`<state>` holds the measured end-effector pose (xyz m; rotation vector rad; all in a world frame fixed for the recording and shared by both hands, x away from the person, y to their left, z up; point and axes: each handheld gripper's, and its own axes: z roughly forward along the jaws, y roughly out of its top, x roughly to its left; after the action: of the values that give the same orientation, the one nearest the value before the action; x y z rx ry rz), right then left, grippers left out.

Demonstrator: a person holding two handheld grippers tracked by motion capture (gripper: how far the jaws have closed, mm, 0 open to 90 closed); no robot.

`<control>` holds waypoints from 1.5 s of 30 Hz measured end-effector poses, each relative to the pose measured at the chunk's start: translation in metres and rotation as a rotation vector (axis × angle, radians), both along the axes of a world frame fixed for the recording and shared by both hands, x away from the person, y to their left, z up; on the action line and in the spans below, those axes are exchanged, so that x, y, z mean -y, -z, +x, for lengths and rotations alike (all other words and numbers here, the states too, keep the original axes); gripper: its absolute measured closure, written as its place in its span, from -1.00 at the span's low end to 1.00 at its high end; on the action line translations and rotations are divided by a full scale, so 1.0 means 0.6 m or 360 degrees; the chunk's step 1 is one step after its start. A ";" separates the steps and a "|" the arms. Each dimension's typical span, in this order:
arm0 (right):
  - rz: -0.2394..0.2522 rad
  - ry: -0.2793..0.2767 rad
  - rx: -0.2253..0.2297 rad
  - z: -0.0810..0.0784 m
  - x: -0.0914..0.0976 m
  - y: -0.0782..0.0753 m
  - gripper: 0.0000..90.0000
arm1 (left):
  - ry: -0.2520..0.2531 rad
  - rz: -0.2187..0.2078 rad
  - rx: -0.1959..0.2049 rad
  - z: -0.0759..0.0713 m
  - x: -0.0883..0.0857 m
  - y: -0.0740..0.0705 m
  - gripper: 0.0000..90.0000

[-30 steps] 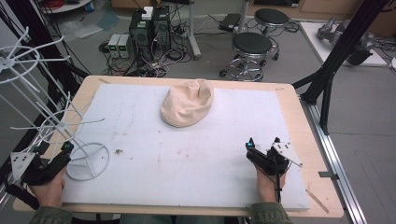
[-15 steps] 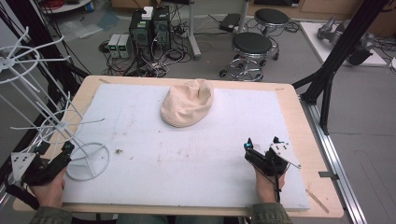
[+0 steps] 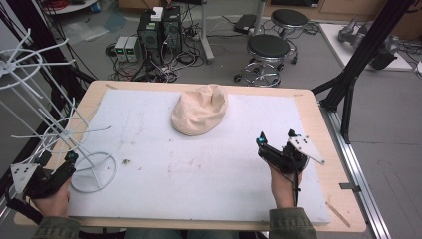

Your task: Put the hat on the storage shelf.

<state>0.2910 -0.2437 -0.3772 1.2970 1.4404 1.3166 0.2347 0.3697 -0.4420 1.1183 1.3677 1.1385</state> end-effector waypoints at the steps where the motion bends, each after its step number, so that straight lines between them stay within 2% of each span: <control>1: -0.0002 -0.0017 -0.0009 0.008 -0.005 -0.007 -0.88 | 0.0001 0.0003 -0.0003 0.000 0.000 0.000 -0.44; 5: 0.0011 -0.0097 -0.0029 0.043 -0.024 -0.037 -0.88 | 0.0012 0.0016 -0.0004 0.000 0.002 0.000 -0.44; 7: 0.0026 -0.0149 -0.0040 0.069 -0.040 -0.054 -0.88 | 0.0018 0.0018 -0.0007 -0.002 0.002 0.000 -0.44; 10: 0.0014 -0.0167 -0.0040 0.083 -0.052 -0.064 -0.88 | 0.0022 0.0017 -0.0010 -0.003 0.001 0.000 -0.44; 11: -0.0002 -0.0174 0.0000 0.094 -0.068 -0.073 -0.88 | 0.0021 0.0016 -0.0008 -0.003 0.001 0.000 -0.44; 15: -0.0032 -0.0212 0.0031 0.107 -0.087 -0.082 -0.88 | 0.0030 0.0023 -0.0022 -0.004 0.000 0.001 -0.44; 20: -0.0047 -0.0259 0.0022 0.131 -0.110 -0.092 -0.88 | 0.0046 0.0034 -0.0030 -0.005 0.002 0.001 -0.44; 23: -0.0049 -0.0298 -0.0036 0.149 -0.121 -0.094 -0.88 | 0.0053 0.0054 -0.0033 -0.004 0.004 0.002 -0.44; 27: -0.0032 -0.0314 -0.0062 0.166 -0.130 -0.095 -0.88 | 0.0062 0.0069 -0.0031 -0.003 0.007 0.002 -0.44; 34: -0.0045 -0.0393 -0.0111 0.193 -0.160 -0.104 -0.88 | 0.0061 0.0061 -0.0032 -0.003 0.006 0.001 -0.44; 42: -0.0065 -0.0480 -0.0239 0.232 -0.203 -0.109 -0.88 | 0.0061 0.0059 -0.0030 -0.002 0.006 0.001 -0.44; 45: -0.0103 -0.0508 -0.0257 0.242 -0.226 -0.109 -0.88 | 0.0061 0.0057 -0.0030 -0.002 0.006 0.001 -0.44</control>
<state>0.4360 -0.1080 -0.3120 1.1867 1.8474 1.3783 0.2337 0.3660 -0.4428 1.1789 1.3396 1.1317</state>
